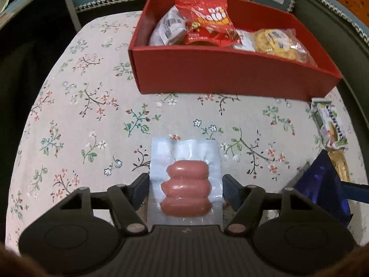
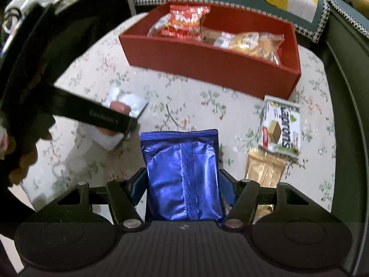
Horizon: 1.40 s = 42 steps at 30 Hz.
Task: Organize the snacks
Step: 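Grasp the sausage pack with the left tool while the right tool grasps the blue pouch, then lift both held packs and carry them over the red box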
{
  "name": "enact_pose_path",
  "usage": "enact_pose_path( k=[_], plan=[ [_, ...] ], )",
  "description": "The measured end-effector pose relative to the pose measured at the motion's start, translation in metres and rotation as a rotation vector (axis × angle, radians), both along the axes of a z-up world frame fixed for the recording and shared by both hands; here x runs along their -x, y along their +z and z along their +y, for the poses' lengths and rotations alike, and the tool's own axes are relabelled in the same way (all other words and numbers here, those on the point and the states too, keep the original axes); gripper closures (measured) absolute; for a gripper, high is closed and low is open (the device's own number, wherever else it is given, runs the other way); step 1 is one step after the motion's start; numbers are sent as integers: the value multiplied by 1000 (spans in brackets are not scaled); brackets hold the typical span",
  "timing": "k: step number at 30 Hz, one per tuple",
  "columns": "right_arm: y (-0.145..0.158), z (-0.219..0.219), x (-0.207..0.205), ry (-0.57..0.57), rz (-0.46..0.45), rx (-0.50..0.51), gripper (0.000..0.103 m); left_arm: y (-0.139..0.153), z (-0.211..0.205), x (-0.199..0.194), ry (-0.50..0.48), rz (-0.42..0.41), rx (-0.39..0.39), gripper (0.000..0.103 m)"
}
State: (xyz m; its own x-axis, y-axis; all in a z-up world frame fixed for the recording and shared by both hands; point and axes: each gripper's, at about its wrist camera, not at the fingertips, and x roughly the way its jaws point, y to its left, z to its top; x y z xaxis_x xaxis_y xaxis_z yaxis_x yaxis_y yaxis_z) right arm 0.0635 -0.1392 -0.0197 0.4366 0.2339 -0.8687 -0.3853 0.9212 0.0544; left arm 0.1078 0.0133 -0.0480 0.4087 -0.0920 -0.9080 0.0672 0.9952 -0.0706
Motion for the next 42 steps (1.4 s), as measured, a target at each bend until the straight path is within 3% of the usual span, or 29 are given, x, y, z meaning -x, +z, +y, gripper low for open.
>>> enact_pose_path(
  k=[11, 42],
  plan=[
    [19, -9, -12, -48, -67, -36, 32, 30, 3, 3, 11, -67, 95, 0],
    [52, -15, -42, -127, -190, -50, 32, 73, -15, -6, -1, -197, 127, 0]
  ],
)
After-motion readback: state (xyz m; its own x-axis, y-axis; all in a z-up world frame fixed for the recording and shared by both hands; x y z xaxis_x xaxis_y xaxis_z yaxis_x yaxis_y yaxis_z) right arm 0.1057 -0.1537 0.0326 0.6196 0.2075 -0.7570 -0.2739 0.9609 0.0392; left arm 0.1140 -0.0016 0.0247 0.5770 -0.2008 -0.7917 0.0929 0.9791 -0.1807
